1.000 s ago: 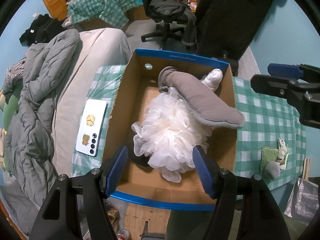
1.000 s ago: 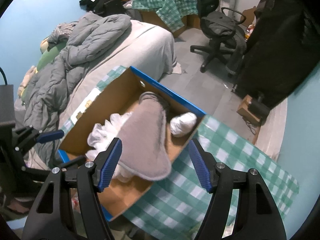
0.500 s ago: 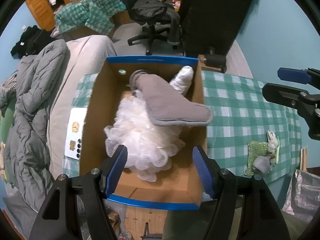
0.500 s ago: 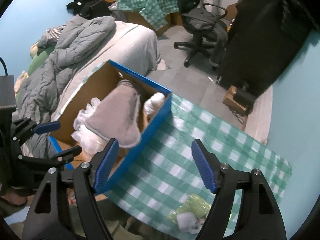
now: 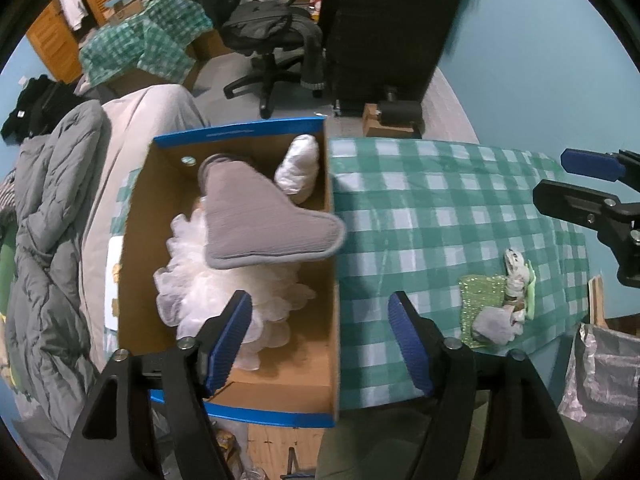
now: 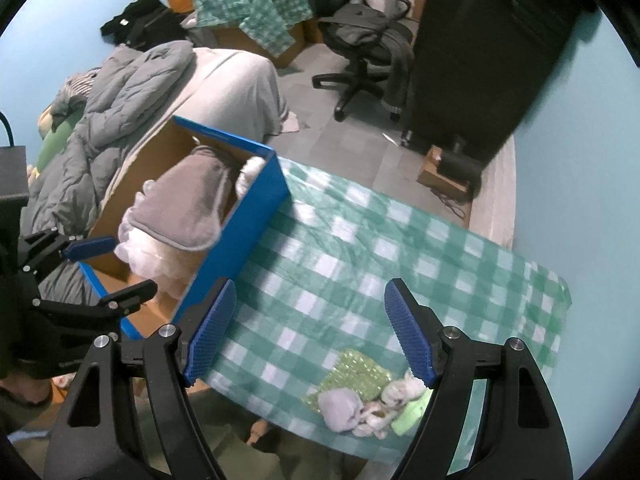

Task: Organize soft objects
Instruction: 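Move both open tools back over the remaining items on the checked sheet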

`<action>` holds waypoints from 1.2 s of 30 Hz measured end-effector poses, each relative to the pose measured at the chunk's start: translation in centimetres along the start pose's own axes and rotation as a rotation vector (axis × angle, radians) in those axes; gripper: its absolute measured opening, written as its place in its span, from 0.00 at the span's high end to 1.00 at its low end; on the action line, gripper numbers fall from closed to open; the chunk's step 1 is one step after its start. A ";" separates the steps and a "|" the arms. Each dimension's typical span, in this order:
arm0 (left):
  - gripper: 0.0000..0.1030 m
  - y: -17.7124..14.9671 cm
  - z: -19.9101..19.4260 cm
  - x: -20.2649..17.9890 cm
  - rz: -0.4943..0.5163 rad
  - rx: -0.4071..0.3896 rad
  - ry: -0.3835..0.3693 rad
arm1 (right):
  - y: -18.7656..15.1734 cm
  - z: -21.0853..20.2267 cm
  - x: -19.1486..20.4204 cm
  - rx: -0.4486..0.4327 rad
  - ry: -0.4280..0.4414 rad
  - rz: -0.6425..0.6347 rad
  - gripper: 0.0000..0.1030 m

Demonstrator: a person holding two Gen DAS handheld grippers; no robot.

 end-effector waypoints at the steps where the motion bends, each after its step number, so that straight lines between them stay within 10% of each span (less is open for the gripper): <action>1: 0.28 0.1 0.0 -0.4 0.008 -0.002 -0.001 | -0.3 0.0 -0.6 0.002 -0.004 0.009 0.25; 36: 0.26 -2.4 8.9 -14.2 0.252 0.196 -0.130 | -15.1 5.0 -15.8 0.185 -0.060 0.375 0.25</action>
Point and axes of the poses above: each gripper's, at about its wrist camera, not at the fingertips, and z roughly the way its jaws point, x to its left, y to its top, the point moved 2 cm from there along z, roughly the way its jaws point, and after that the axes turned 3 degrees about -y, right-handed, at the moved point
